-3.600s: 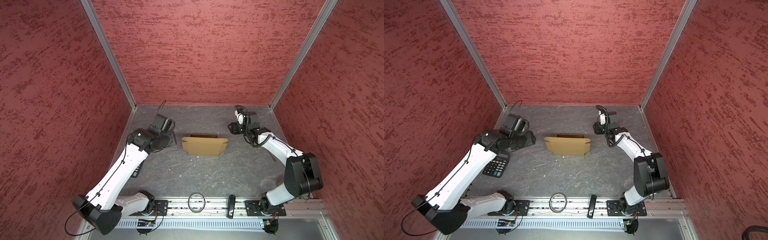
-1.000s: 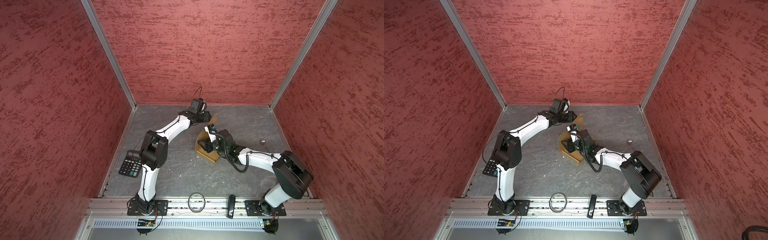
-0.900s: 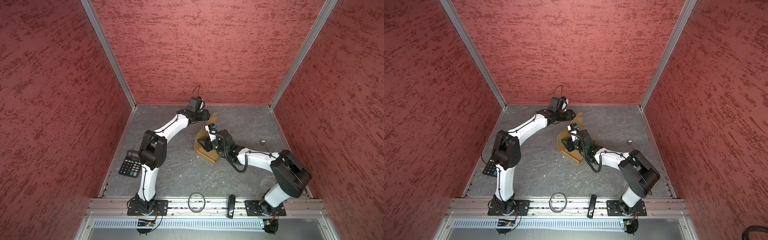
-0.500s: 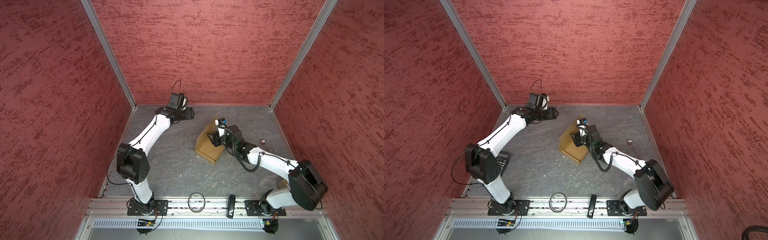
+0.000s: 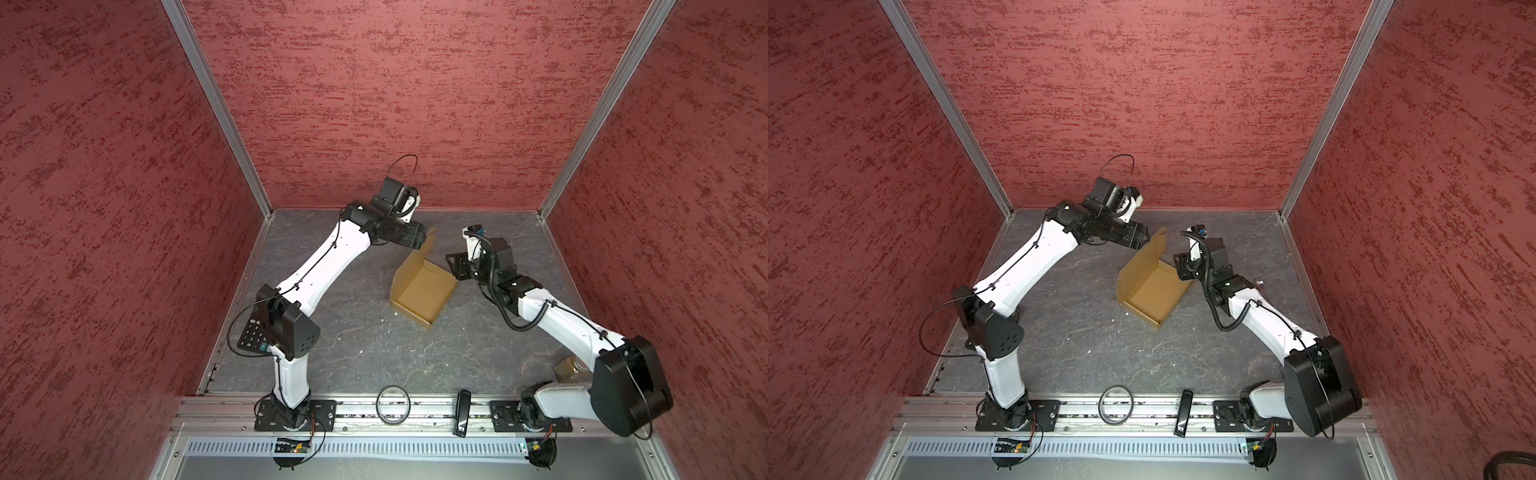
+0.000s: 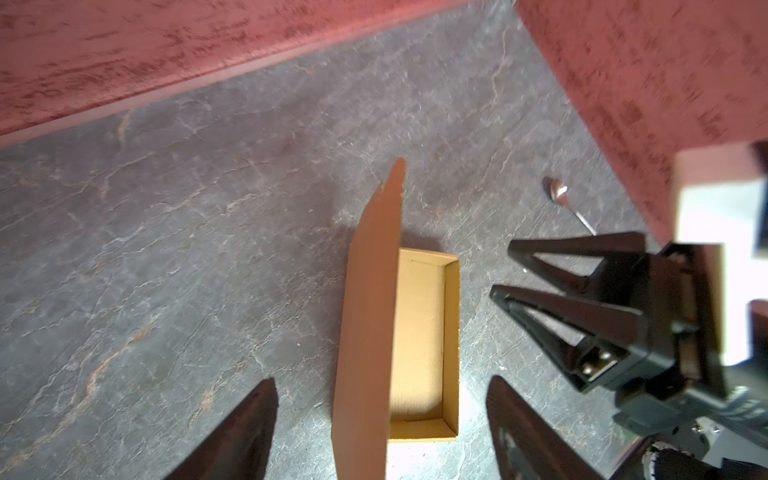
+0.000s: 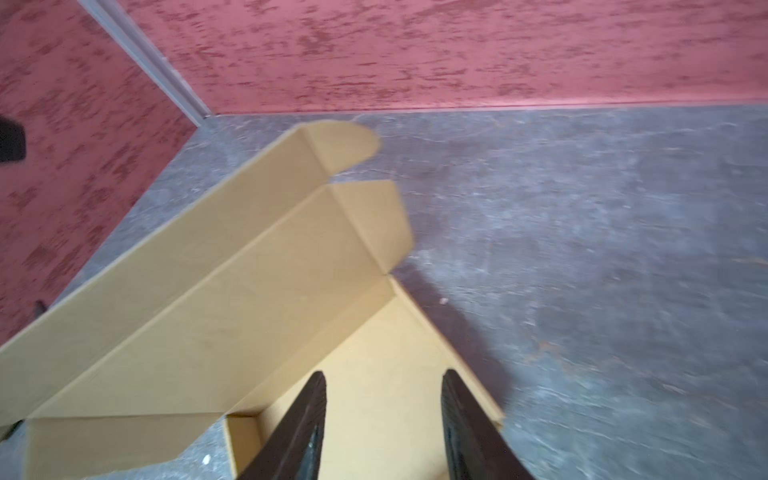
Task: Fold the paper box
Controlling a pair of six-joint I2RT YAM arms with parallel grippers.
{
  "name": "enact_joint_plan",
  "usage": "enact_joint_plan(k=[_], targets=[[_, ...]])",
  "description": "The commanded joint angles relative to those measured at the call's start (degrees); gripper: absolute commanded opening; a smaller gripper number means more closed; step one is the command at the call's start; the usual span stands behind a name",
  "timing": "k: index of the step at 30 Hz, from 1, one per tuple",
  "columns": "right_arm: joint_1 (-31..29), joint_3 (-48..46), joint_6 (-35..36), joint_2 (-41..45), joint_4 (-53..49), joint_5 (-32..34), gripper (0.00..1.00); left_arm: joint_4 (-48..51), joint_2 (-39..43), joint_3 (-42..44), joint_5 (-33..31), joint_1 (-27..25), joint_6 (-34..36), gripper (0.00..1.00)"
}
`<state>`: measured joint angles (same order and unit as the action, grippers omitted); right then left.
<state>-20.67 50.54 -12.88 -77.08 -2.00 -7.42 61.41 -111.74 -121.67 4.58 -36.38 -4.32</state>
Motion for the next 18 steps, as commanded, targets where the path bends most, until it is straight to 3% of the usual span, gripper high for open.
enact_joint_plan(k=[1,7,13,18], targets=[[1.95,0.32,1.28,1.93,-1.21,-1.80,0.47,9.59,-4.80,-5.99,-3.76,-1.96,5.31,0.76],[3.96,-0.61,1.79,2.37,-0.65,-4.07,0.47,14.46,-11.32,-11.35,-7.93,-4.28,8.75,0.70],[4.50,-0.37,2.72,1.04,-0.25,-4.95,0.47,12.80,-12.59,-10.00,-9.31,-4.14,12.33,0.47],[4.76,-0.14,3.83,-1.15,1.45,-4.81,0.47,8.24,-10.08,-5.22,-8.68,-4.09,17.42,0.41]])
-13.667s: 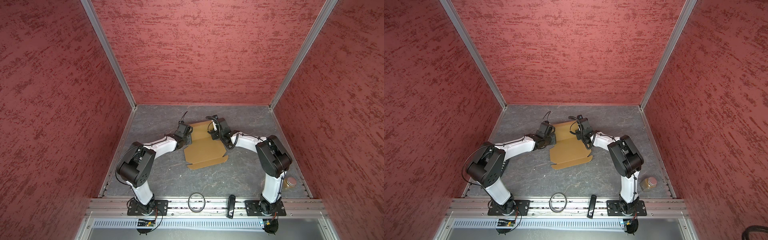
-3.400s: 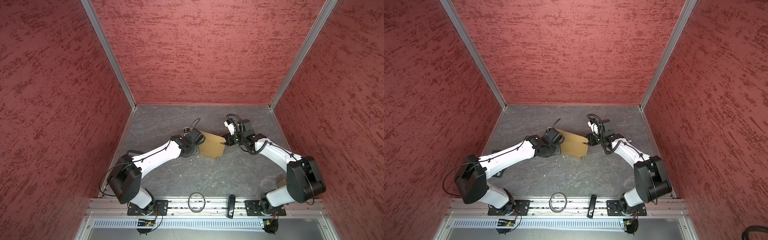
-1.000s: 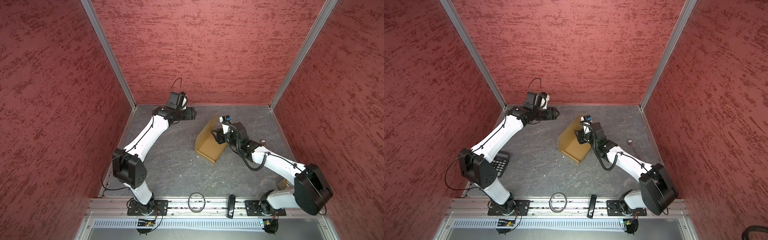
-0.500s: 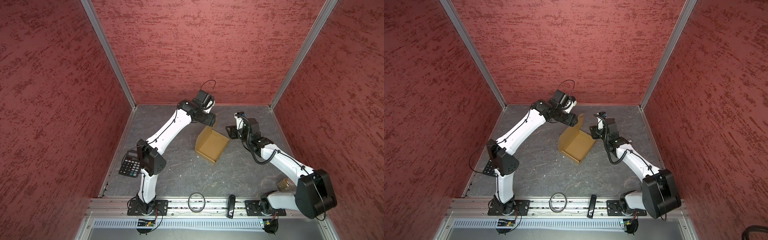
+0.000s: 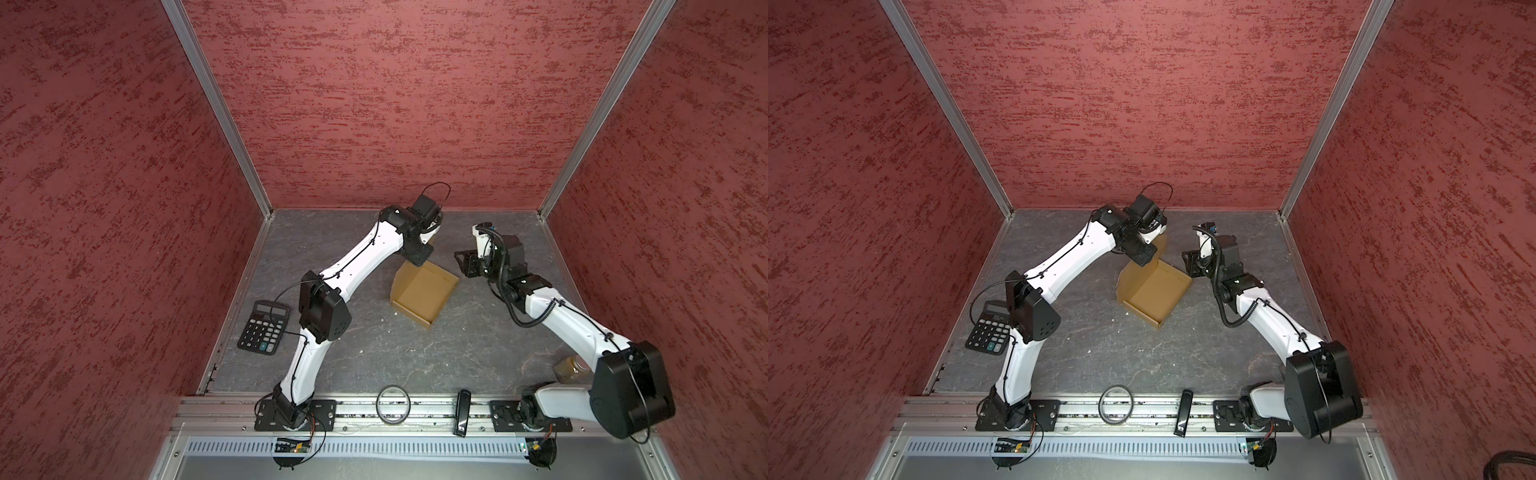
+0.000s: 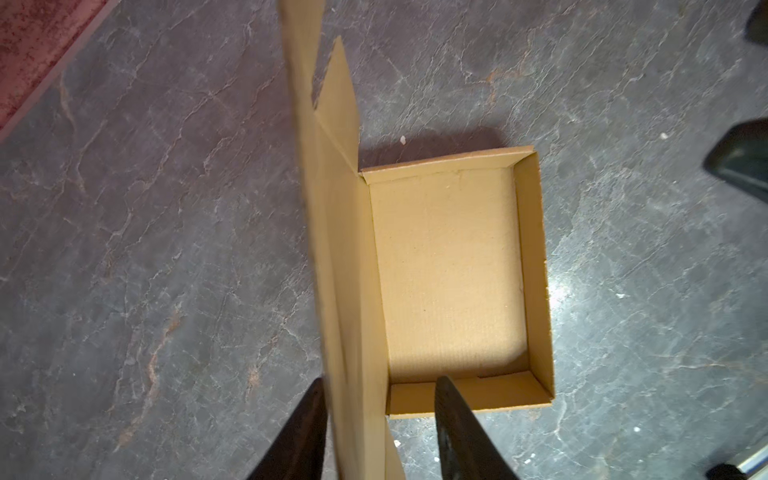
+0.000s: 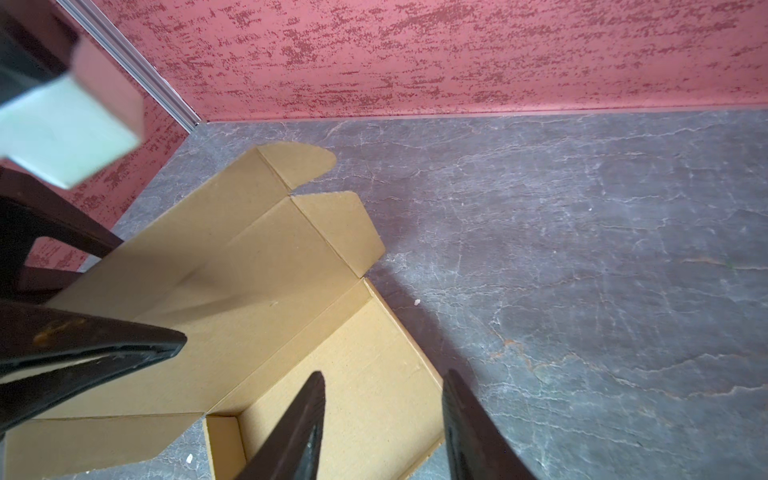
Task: Fold the paper box
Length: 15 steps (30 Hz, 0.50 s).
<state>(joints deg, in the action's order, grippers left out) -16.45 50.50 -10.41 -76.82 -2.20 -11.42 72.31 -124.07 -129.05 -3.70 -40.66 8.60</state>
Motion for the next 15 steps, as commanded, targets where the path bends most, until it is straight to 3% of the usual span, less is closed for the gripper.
enact_joint_plan(k=[1,8,15], targets=[[0.58,0.03,1.43,-2.00,1.88,-0.70,0.47,-3.39,2.78,2.99,-0.26,0.31,5.40,0.41],[0.90,0.52,1.37,-5.55,4.82,-0.83,0.46,-7.86,6.00,7.20,1.68,1.79,10.51,0.26],[0.99,-0.28,1.30,-5.33,5.81,-1.06,0.46,-8.50,6.09,6.71,1.62,2.19,11.94,0.17]])
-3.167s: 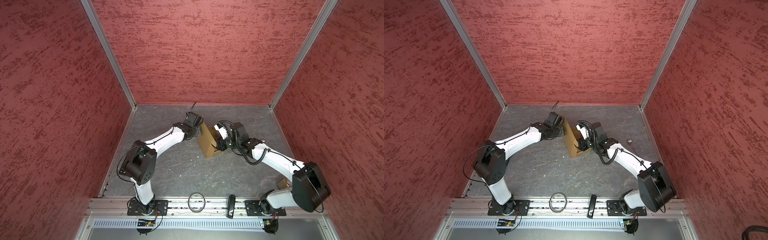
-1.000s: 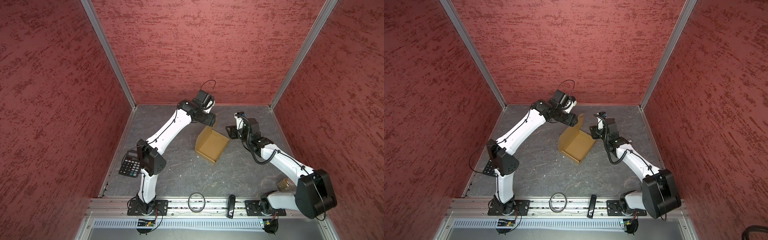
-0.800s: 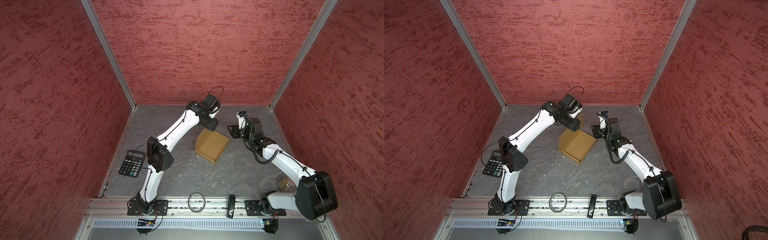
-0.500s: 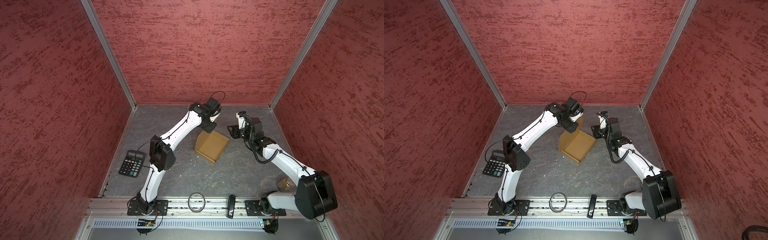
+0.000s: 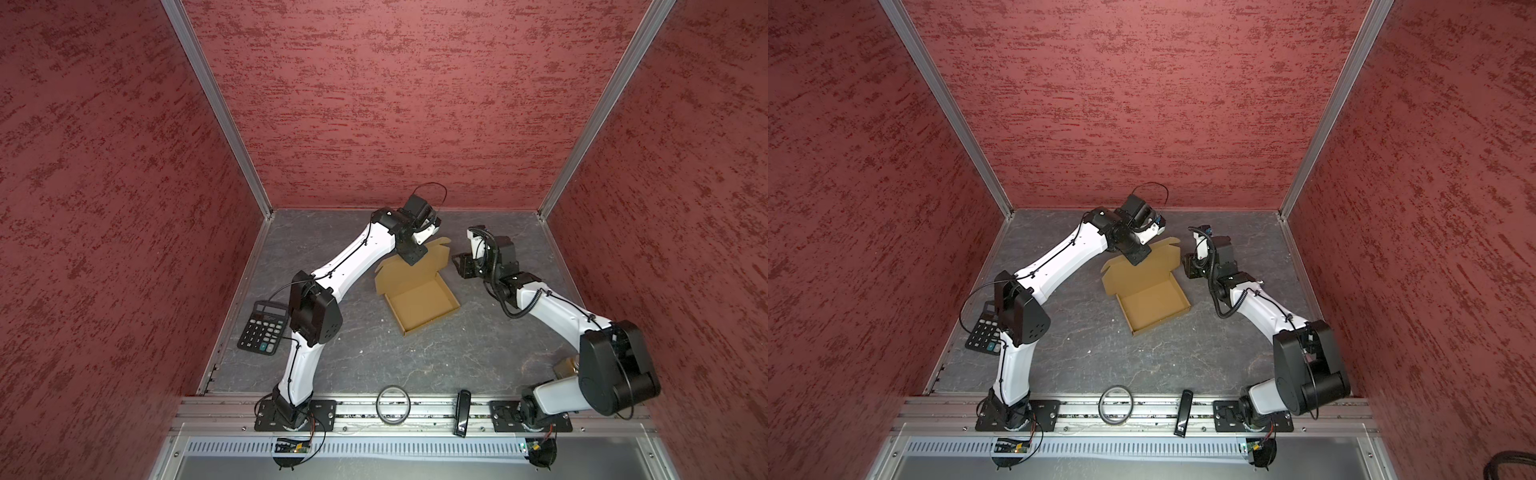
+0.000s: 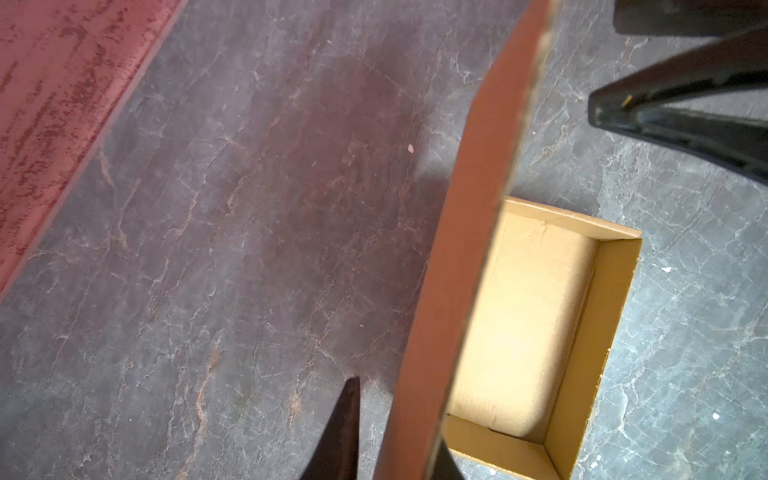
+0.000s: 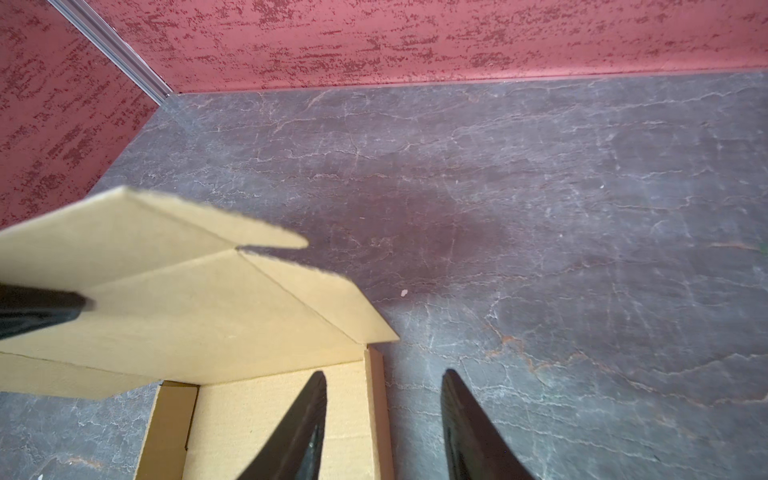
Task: Fold the paper box
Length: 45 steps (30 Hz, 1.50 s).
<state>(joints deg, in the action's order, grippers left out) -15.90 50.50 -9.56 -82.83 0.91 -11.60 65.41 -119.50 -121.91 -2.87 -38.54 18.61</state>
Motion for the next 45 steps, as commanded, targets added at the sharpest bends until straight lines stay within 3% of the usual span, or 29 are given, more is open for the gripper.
enact_joint_plan(k=[1,7,9,14,21,34,45], targets=[[0.44,-0.86,0.42,1.05,3.27,-1.05,0.46,-1.68,1.44,-0.53,0.64,0.05,2.12,0.15],[2.27,-4.35,-1.91,2.35,7.34,-0.57,0.47,-2.21,1.97,0.06,0.41,0.05,3.00,0.12],[3.53,-4.58,-1.92,1.54,9.56,-5.02,0.48,-2.57,2.49,0.74,0.67,0.02,3.45,0.12],[5.50,-4.51,2.87,-1.67,15.17,-15.94,0.63,-2.81,3.05,1.76,1.85,-0.05,5.47,0.12],[6.18,-0.30,8.87,-8.83,15.70,-23.02,0.64,-3.96,3.85,2.59,3.98,0.70,7.57,0.12],[6.54,8.60,16.08,-15.98,13.06,-23.80,0.66,-4.83,3.83,3.08,6.89,1.89,8.42,0.11],[6.88,13.79,16.86,-20.06,10.61,-29.80,0.62,-5.55,3.05,2.88,7.79,2.24,7.86,0.11]])
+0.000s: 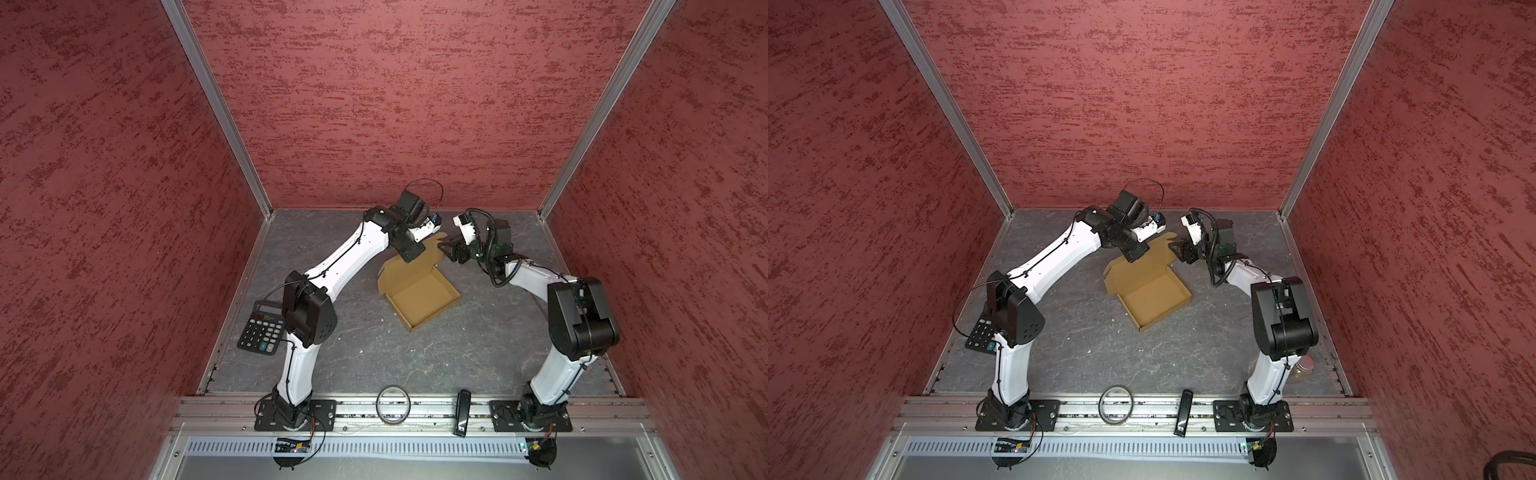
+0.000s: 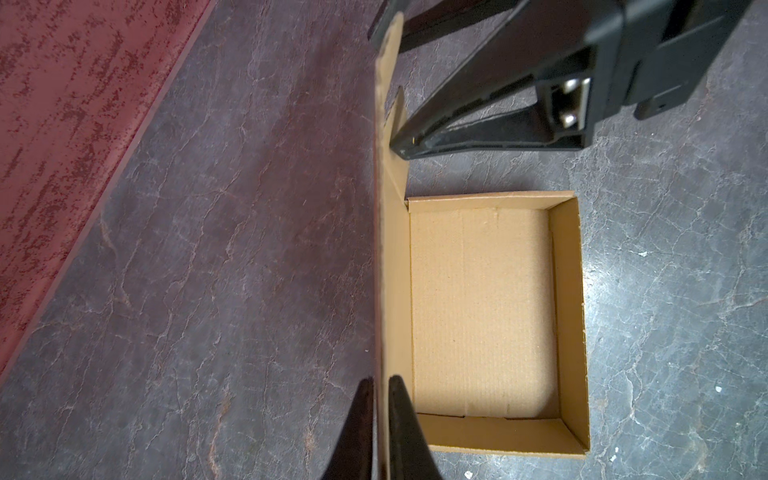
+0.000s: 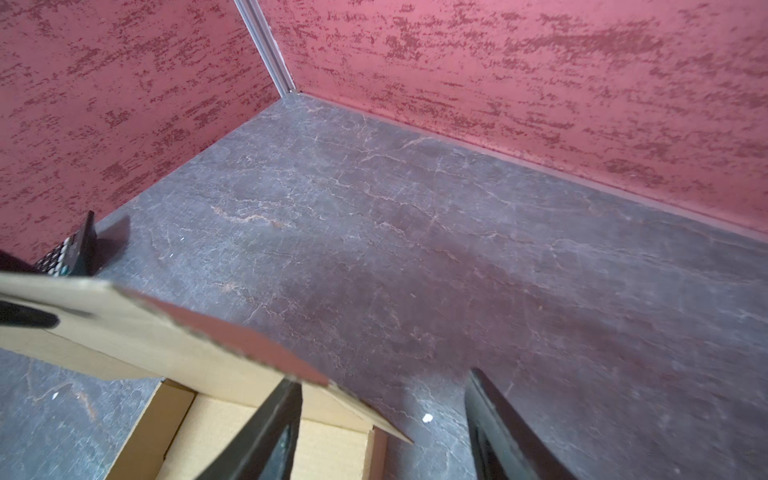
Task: Fold the paper box
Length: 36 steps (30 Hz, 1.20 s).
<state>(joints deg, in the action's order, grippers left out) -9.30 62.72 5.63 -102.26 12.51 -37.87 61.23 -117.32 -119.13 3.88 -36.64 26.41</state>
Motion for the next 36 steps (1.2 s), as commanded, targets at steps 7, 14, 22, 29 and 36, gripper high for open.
enact_joint_plan(k=[7,14,22,29,36], targets=[[0.30,2.18,1.44,-0.93,-1.63,-5.43,0.56,-2.33,0.95,0.65,1.38,0.51,-0.42,0.11],[0.25,1.47,0.97,-0.42,-1.53,-7.02,0.44,-3.04,0.58,0.84,1.61,0.61,-0.84,0.11],[0.08,1.27,0.61,0.16,-1.68,-7.66,0.39,-4.24,0.58,1.53,1.85,0.94,-1.36,0.11],[-0.15,1.27,0.15,0.22,-1.99,-7.79,0.32,-4.90,0.16,1.53,1.84,1.09,-1.66,0.11],[-0.75,1.09,0.24,1.27,-2.50,-6.93,0.24,-5.53,-0.11,1.53,1.57,1.05,-1.89,0.10]])
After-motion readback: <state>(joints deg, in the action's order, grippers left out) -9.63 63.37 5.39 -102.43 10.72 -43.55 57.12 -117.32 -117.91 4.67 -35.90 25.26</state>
